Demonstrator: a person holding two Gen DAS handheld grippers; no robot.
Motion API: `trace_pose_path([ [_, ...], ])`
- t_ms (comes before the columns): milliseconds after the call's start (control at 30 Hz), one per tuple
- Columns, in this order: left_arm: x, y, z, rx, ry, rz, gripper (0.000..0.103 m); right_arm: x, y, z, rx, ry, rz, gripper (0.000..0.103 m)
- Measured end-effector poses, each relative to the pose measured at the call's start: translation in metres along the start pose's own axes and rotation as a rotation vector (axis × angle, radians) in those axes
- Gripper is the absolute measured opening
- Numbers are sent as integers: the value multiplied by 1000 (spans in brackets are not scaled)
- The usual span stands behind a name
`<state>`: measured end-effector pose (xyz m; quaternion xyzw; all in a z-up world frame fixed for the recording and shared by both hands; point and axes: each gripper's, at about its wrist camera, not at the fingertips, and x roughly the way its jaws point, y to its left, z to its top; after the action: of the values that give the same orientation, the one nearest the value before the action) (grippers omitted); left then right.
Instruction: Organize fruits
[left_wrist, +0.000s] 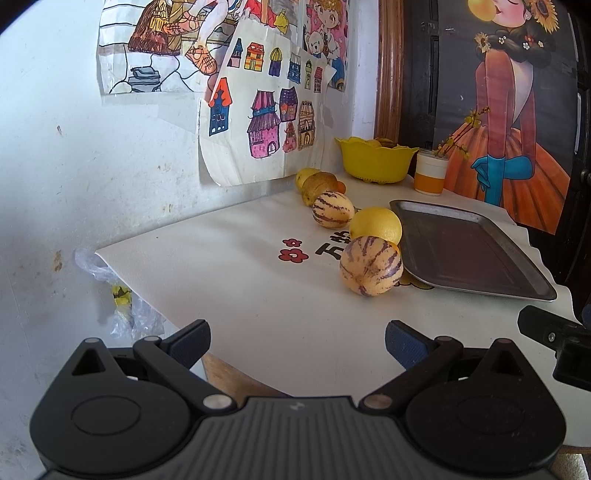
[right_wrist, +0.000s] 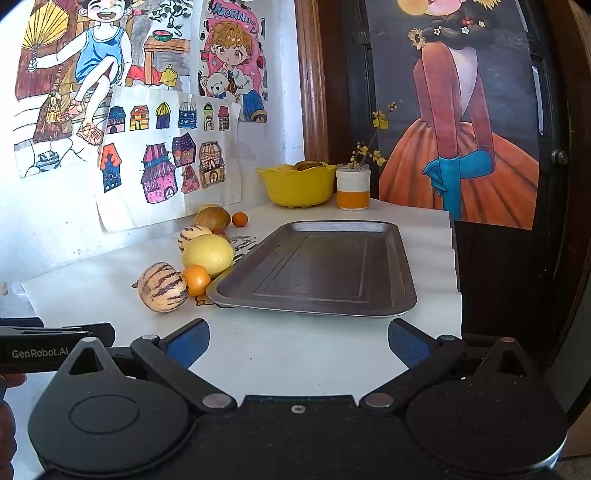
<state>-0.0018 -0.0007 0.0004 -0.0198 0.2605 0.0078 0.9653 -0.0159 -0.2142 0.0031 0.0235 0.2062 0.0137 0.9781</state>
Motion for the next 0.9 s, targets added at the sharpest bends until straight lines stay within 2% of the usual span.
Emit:
trace_pose_path([
  [433, -8, 1, 2, -6, -4, -10, 103, -22, 6, 10, -5, -53, -2, 103],
  [733, -15, -3, 15, 22, -24, -2, 103, -28, 3, 26, -1, -51, 24, 103],
  [900, -12, -4, 23, 35, -14, -15, 103, -24, -2, 34, 5, -13, 38, 103],
])
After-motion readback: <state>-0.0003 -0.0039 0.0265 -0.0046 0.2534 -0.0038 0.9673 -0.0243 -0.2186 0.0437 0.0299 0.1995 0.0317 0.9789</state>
